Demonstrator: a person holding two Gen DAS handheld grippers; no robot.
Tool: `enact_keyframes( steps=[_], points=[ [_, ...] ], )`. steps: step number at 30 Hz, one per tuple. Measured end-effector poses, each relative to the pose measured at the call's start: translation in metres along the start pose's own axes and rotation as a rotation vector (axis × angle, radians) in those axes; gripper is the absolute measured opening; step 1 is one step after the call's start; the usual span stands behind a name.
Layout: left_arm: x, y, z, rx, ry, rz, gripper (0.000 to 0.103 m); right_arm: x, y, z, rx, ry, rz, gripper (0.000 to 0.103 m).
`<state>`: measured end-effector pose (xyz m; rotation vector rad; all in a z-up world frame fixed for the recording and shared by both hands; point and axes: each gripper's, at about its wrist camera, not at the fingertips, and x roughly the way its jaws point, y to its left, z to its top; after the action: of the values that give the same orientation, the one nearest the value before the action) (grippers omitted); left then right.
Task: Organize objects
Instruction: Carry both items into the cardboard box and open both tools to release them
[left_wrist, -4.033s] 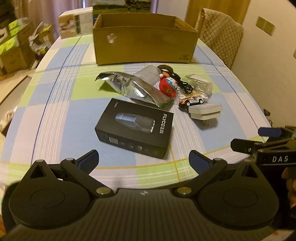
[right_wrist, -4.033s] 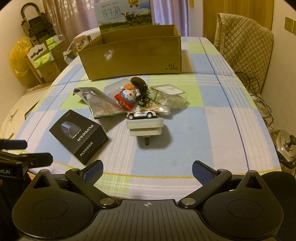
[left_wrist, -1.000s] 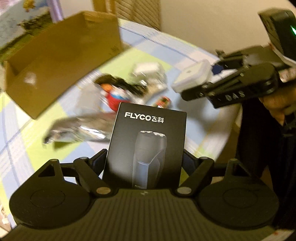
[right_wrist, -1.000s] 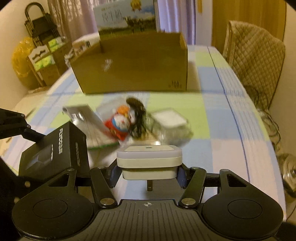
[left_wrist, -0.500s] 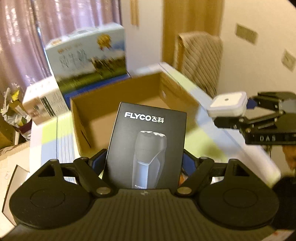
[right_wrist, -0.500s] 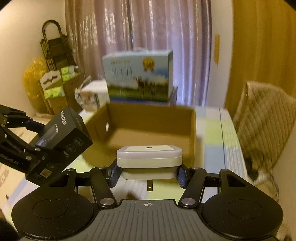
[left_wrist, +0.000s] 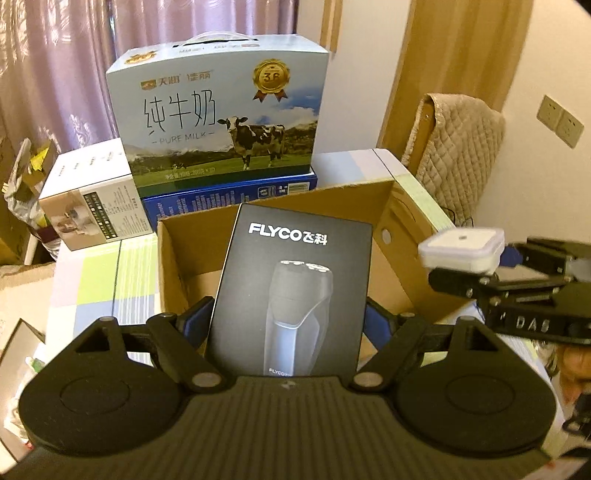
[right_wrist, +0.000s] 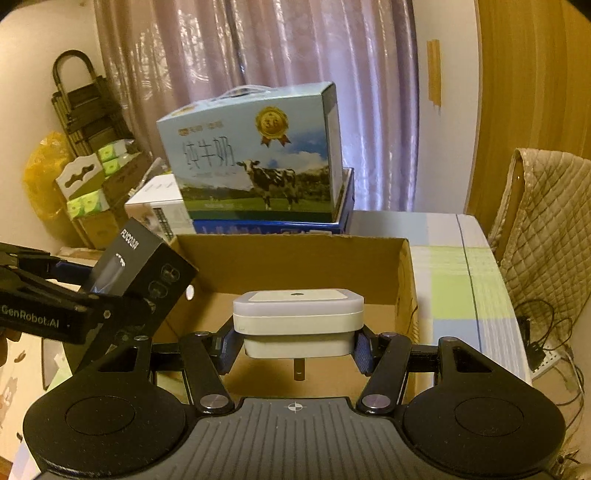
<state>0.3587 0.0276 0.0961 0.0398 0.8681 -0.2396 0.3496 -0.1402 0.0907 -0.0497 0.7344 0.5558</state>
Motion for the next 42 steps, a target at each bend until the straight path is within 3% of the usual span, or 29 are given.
enact_keyframes(
  steps=[9, 21, 22, 24, 34, 42],
  points=[
    [0.033, 0.011, 0.009, -0.093, -0.029, -0.008, 0.084, 0.028, -0.017, 0.002, 0.058, 0.020, -0.009, 0.057],
    [0.023, 0.014, -0.011, -0.106, -0.043, -0.013, 0.084, 0.048, -0.026, -0.004, 0.103, 0.042, -0.016, 0.057],
    [0.021, 0.015, -0.012, -0.107, -0.046, -0.012, 0.084, 0.049, -0.027, -0.002, 0.110, 0.035, 0.002, 0.058],
    [0.015, 0.015, -0.015, -0.104, -0.054, -0.008, 0.085, 0.050, -0.029, 0.000, 0.111, 0.011, 0.061, 0.072],
    [-0.025, 0.017, -0.055, -0.157, -0.092, -0.007, 0.090, 0.010, -0.026, -0.003, 0.087, -0.003, 0.000, 0.075],
    [-0.077, 0.007, -0.098, -0.193, -0.122, 0.033, 0.095, -0.067, -0.016, -0.037, 0.110, -0.034, -0.002, 0.075]
  ],
)
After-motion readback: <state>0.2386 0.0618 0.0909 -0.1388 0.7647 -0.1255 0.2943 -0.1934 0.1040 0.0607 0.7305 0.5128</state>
